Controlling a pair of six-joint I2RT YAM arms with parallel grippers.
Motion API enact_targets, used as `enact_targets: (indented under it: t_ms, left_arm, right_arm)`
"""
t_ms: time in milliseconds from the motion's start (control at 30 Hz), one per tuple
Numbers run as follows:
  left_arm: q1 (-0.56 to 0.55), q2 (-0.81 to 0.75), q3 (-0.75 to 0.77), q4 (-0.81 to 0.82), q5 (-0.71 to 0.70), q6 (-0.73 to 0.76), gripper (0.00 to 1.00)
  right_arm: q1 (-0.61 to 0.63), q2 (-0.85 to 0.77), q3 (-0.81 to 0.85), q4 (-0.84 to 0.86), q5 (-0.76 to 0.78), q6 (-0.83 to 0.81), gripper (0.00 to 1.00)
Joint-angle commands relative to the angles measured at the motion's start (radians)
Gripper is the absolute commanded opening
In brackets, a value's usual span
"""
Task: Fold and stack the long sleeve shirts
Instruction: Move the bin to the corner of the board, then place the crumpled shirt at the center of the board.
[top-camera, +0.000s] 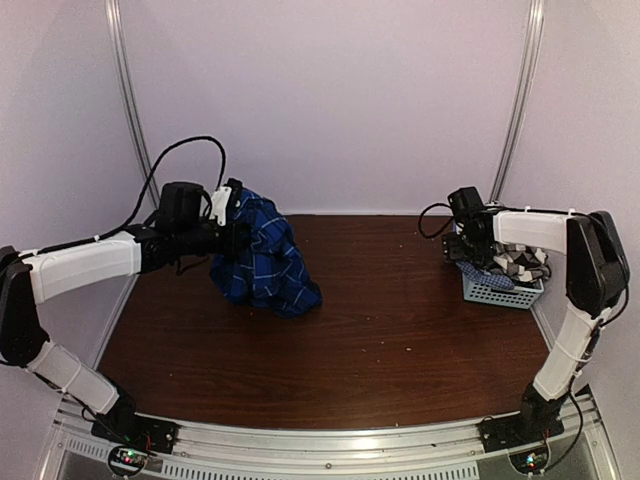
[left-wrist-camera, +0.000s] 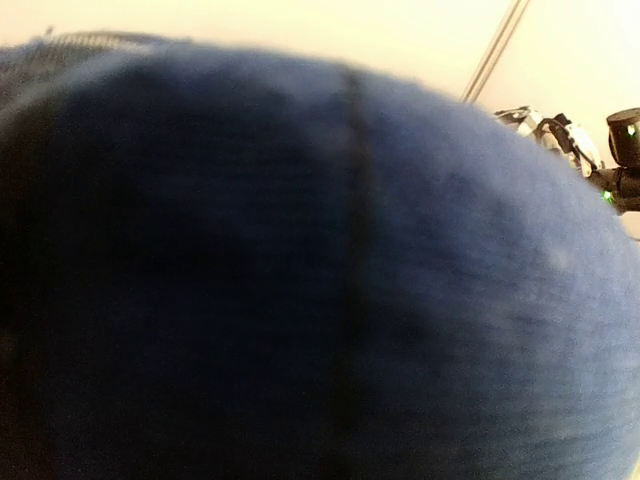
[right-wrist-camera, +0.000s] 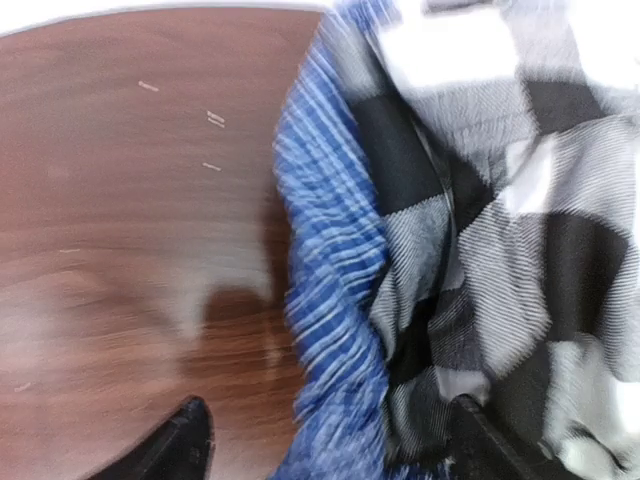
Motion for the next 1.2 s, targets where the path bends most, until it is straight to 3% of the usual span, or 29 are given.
enact_targets:
  t_ms: [0, 100, 267, 367, 567, 767, 867, 1167]
  left_arm:
    - [-0.023, 0.009, 0.145, 0.034, 0.152, -0.017, 0.03]
    - [-0.072, 0.044, 0.281, 0.015, 0.21, -0.034, 0.03]
    - [-0.186, 0.186, 0.641, -0.122, 0.334, -0.035, 0.03]
    - [-0.182, 0.189, 0.698, -0.084, 0.383, -0.105, 0.05]
    - [-0.005, 0.202, 0.51, -0.11, 0.313, -0.223, 0.15]
    - [0.111, 0.322, 0.339, -0.226, 0.125, -0.2, 0.62]
    - [0.118, 0.374, 0.319, -0.28, 0.0, -0.161, 0.96]
    - [0.117, 0.146, 0.139, -0.221, -0.138, -0.129, 0.98]
  right_arm:
    - [0.119, -0.217, -0.032, 0.051, -0.077, -0.021, 0.93]
    - [0.192, -0.327, -0.062, 0.091, -0.185, -0.034, 0.97]
    - [0.231, -0.452, -0.103, 0.127, -0.285, 0.004, 0.99]
    - [0.231, -0.506, -0.132, 0.136, -0.295, 0.02, 0.99]
    - [0.23, -0.529, -0.139, 0.075, -0.273, 0.037, 1.0]
    - [0.231, -0.545, -0.171, 0.027, -0.232, 0.071, 1.0]
    - [0.244, -0.55, -0.203, 0.035, -0.252, 0.084, 1.0]
    - [0.454, -0.397, -0.282, 0.197, -0.333, 0.109, 1.0]
